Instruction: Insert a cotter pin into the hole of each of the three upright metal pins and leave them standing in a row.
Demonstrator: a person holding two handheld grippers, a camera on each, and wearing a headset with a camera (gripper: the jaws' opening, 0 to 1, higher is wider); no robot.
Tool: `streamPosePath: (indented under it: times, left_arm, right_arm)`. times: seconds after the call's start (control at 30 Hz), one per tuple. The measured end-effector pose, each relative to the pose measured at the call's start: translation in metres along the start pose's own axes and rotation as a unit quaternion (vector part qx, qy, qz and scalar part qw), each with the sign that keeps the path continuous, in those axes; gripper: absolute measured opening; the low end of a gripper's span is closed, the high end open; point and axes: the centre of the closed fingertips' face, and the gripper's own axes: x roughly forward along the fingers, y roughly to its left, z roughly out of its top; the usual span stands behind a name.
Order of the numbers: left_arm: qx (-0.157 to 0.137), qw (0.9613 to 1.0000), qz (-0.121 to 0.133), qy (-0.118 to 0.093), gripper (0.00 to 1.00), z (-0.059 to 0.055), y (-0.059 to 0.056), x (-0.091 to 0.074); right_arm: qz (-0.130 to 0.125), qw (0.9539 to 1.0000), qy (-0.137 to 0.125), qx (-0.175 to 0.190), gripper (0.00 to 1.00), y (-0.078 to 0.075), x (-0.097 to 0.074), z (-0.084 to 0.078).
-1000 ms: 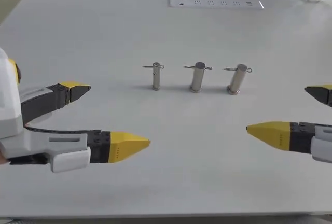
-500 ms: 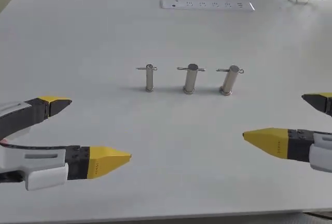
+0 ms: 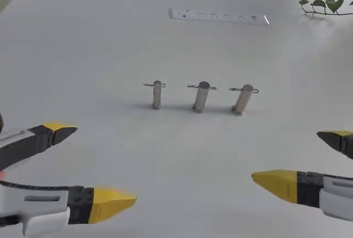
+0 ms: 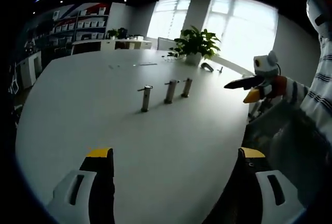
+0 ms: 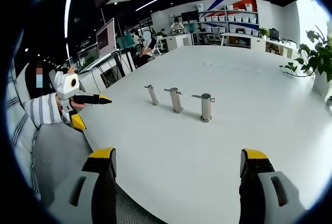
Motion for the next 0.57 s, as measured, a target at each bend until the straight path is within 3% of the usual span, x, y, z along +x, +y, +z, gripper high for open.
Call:
streamPosePath:
  times: [0.1, 0.2, 0.57]
  left_arm:
    - [-0.006, 1.0000, -0.001, 0.005, 0.99, -0.0032, 0.0013, 0.0007]
    - [-0.008, 0.9999, -0.003, 0.010, 0.99, -0.0044, 0.0022, 0.0016]
    - [-0.004, 0.9993, -0.011, 0.034, 0.96, -0.0102, 0.0003, 0.0023]
  right_arm:
    - [0.008, 0.9999, 0.000, 0.007, 0.98, 0.0030, 0.0028, 0.0007]
    - [-0.009, 0.9994, 0.024, -0.021, 0.96, -0.0039, 0.0052, -0.0059]
    - [-0.006, 0.9997, 0.019, -0.011, 0.94, -0.0065, 0.0043, -0.0051]
